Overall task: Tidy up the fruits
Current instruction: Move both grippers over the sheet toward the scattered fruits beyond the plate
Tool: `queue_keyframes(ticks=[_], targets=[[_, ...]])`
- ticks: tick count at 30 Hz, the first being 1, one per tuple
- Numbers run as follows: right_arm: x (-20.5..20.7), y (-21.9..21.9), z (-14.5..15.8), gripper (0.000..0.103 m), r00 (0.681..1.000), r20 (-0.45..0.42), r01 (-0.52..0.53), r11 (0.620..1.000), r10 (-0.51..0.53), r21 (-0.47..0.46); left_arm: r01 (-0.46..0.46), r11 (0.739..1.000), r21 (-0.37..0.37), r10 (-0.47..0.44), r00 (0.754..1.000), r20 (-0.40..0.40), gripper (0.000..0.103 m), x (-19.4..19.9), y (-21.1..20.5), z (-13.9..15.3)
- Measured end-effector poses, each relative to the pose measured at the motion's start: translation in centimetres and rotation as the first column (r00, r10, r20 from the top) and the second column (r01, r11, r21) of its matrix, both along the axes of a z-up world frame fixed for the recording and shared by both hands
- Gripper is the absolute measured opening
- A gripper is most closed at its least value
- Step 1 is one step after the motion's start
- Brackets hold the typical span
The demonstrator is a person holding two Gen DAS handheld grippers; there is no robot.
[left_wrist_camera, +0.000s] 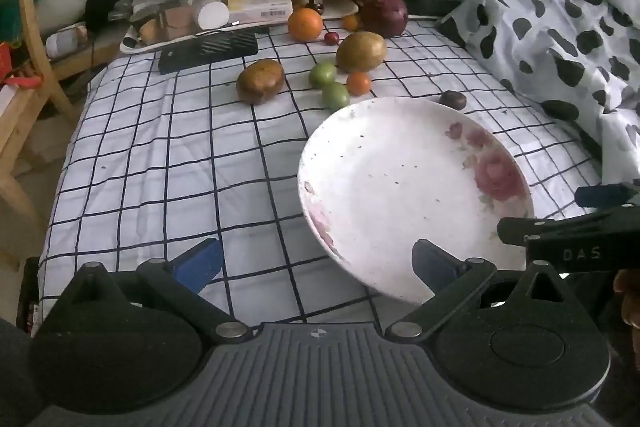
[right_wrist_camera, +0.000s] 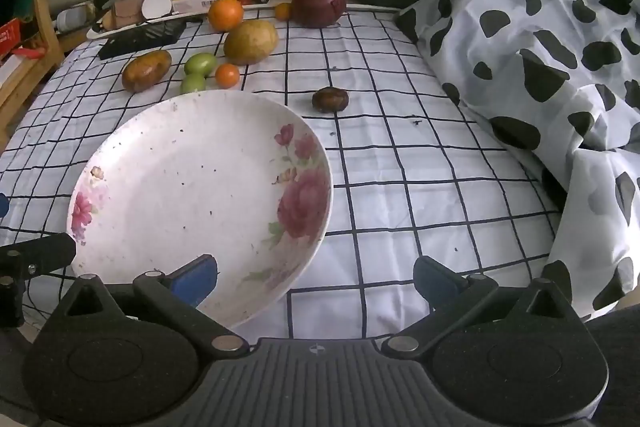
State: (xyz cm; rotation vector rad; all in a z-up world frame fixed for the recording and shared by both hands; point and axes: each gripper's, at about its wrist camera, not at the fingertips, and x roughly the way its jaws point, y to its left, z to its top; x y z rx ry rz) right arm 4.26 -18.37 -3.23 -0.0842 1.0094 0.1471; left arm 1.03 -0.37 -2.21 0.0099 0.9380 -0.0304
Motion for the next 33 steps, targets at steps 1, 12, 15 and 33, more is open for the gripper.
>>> queue_keyframes(ticks=[1,12,15,33], targets=[[0.0,0.1,0.0,0.103,1.0,-0.002,-0.001,1.0,0.001,-0.001,0.001,1.0,-0.011,-0.001,1.0,-0.005,0.103,0.0,0.0,-0.1],[0.3,0.0,-0.6,0.103,0.999,-0.042,0.015,1.0,-0.016,-0.026,0.006,1.0,-0.013,-0.007,0.997,-0.078,0.103,0.4,-0.1,-0.9],[0.3,0.2,-0.8,0.103,0.999,-0.052,0.01,0.999,-0.012,-0.041,0.007,1.0,-0.002,-0.007,0.994,-0.113,0.103,0.5,-0.1,-1.6],[0.6,-0.1,-1.2,0.103,0.995,-0.1,0.005,0.999,-0.01,-0.049,-0.065,0.991,-0.114,0.046,0.985,-0.164,0.103,1.0,1.3,-2.4]])
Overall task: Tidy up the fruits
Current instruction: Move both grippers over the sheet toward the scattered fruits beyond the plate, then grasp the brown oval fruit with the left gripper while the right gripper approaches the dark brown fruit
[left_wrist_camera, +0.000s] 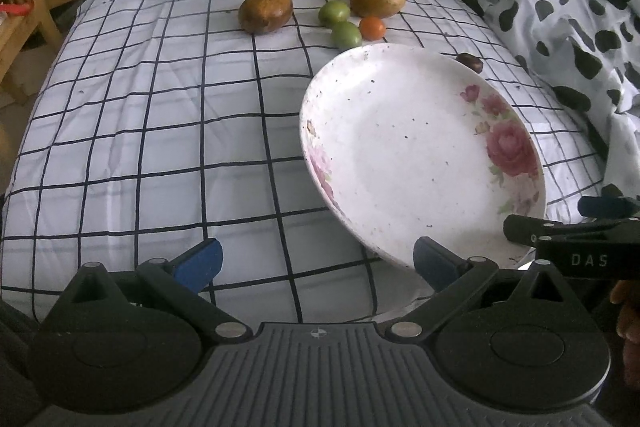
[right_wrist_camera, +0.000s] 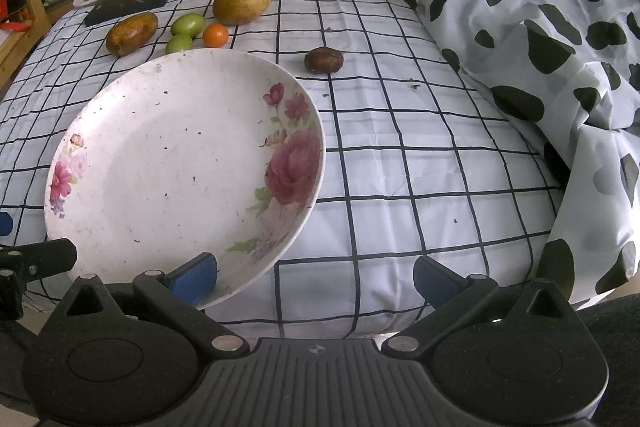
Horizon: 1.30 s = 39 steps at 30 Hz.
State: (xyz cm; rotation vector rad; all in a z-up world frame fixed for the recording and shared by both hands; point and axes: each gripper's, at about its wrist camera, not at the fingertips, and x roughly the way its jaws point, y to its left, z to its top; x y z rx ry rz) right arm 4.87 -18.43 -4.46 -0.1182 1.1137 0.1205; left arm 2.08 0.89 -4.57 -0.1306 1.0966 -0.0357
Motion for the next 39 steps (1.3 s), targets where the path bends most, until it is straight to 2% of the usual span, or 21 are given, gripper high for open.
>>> queue_keyframes(ticks=[25,29,32,34,39], targets=[[0.0,0.1,0.0,0.103,1.0,-0.001,0.005,1.0,-0.005,0.0,-0.004,1.0,-0.011,0.004,1.0,-0.004,0.103,0.1,0.2,-0.1],[0.0,0.1,0.2,0.103,1.0,0.012,0.009,1.0,-0.009,-0.01,0.02,0.999,0.033,-0.02,1.0,0.001,0.103,0.2,-0.3,0.3],[-0.1,-0.2,0.5,0.103,0.999,0.03,0.018,1.0,-0.018,0.005,0.058,0.994,0.095,-0.06,0.998,0.021,0.103,0.1,-1.0,0.9],[-0.1,-0.4,0.8,0.103,0.999,0.045,0.028,0.999,-0.029,0.019,0.077,0.989,0.123,-0.085,0.995,0.061,0.103,-0.1,-1.3,1.6],[0.3,-0.8,1.5,0.103,0.995,0.083,0.05,0.998,-0.054,0.048,0.086,0.985,0.148,-0.11,0.981,0.162,0.103,-0.3,-1.3,3.4]])
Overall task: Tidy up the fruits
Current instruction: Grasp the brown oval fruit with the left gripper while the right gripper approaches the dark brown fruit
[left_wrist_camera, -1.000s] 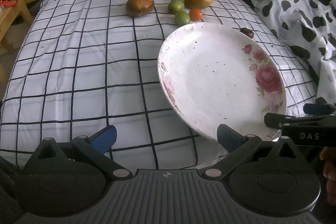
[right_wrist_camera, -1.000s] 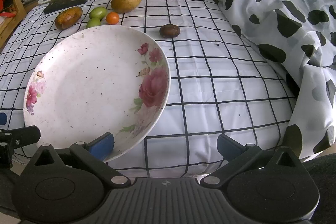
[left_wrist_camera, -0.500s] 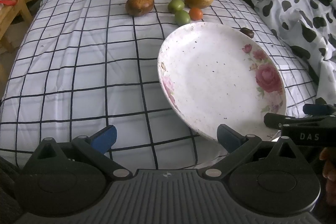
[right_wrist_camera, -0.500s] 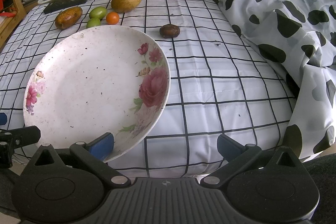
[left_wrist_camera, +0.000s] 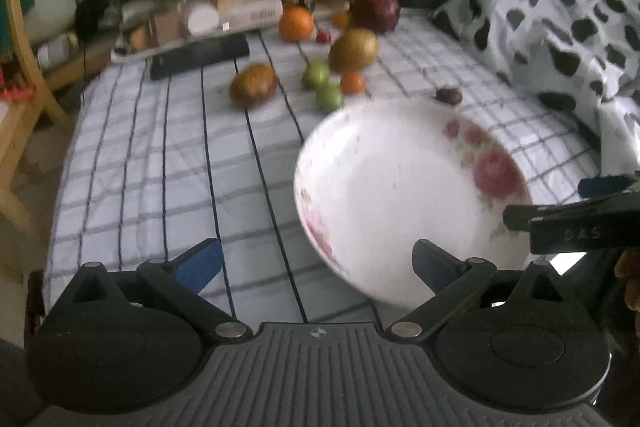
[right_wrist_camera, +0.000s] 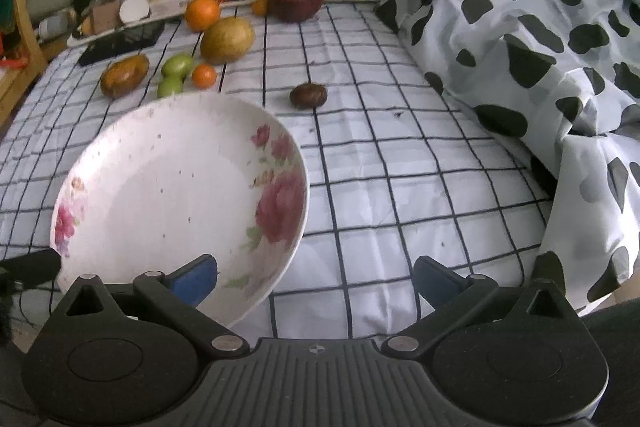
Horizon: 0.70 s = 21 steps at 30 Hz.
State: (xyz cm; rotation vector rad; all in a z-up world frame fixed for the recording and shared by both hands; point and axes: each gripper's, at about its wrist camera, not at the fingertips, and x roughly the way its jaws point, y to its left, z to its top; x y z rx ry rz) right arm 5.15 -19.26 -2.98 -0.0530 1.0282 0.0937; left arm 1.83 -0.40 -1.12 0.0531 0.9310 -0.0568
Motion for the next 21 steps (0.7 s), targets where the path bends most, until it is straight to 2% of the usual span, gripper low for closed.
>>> queue_keyframes(ticks=[2,9,14,21], targets=[[0.3,-0.1,0.2,0.103,1.0,0.013,0.007,1.0,-0.007,0.004,0.005,1.0,-0.002,-0.005,1.0,0.022,0.103,0.2,0.1,0.4],[1.7,-0.7,0.4,0.103,0.998,0.045,0.035,0.999,-0.035,0.005,0.048,0.997,-0.055,-0.047,0.999,0.029,0.103,2.0,1.1,0.7],[3.2,-0.8,0.4,0.103,0.997,0.071,0.035,0.999,-0.035,-0.004,0.058,0.997,-0.055,-0.055,0.997,0.055,0.103,3.3,2.0,0.8],[6.0,-1.2,0.3,0.103,0.993,0.118,0.028,1.0,-0.028,0.0,0.059,0.992,-0.112,-0.05,0.995,0.081,0.102,5.8,3.9,0.9]])
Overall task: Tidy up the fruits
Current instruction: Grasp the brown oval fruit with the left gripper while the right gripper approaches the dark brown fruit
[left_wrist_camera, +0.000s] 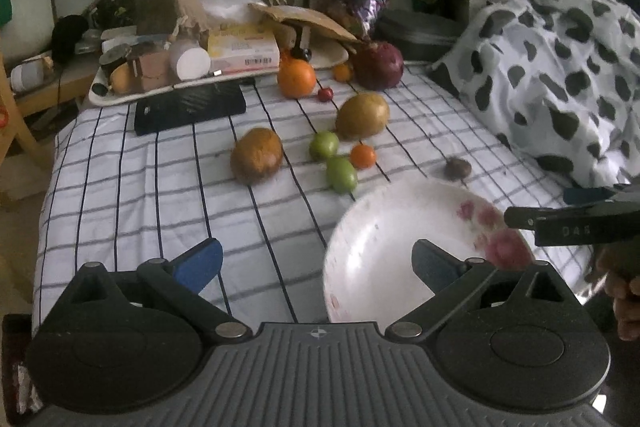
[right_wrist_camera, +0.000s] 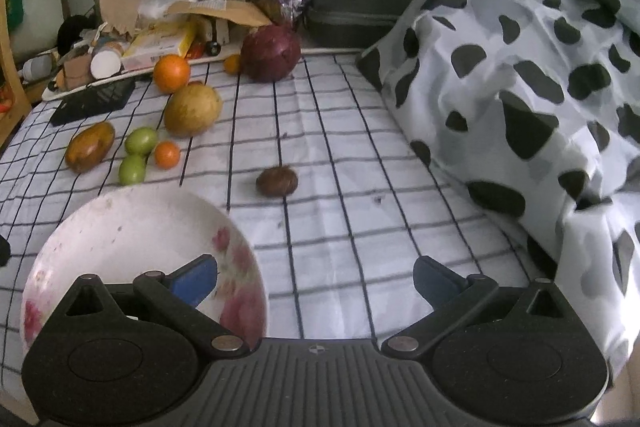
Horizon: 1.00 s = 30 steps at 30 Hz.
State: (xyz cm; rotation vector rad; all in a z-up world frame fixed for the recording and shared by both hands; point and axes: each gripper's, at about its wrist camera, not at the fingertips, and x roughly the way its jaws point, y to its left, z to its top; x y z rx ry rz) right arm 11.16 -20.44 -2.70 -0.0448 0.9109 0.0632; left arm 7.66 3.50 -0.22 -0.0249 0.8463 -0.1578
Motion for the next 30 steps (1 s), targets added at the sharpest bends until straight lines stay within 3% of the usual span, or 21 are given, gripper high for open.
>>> queue_keyframes(ticks=[8,20,22,23,30], targets=[[3.0,-0.6,-0.3,0.103,1.0,0.01,0.01,1.0,-0.011,0.029,-0.003,1.0,-0.025,0.005,0.998,0.059,0.102,3.1,1.5,-0.3],[6.4,-0.7,-1.6,0.103,1.0,-0.02,-0.014,1.0,0.014,0.013,-0.008,0.999,-0.044,0.005,0.999,-0.054,0.101,9.6,3.5,-2.2],[7.0,-0.7,-1.7,0.103,0.999,-0.027,-0.016,1.0,0.016,0.016,0.011,1.0,-0.029,-0.013,0.998,-0.064,0.09,10.5,3.4,-2.5],[7.3,-0.7,-1.8,0.103,0.999,-0.031,-0.02,1.0,0.02,0.018,0.026,1.0,-0.018,-0.027,0.997,-0.073,0.078,11.0,3.4,-2.7],[9.1,0.2,-2.3,0.103,0.997,-0.046,-0.065,0.998,0.065,0.001,0.074,0.997,-0.003,-0.073,0.99,-0.124,0.072,13.5,3.3,-4.1]])
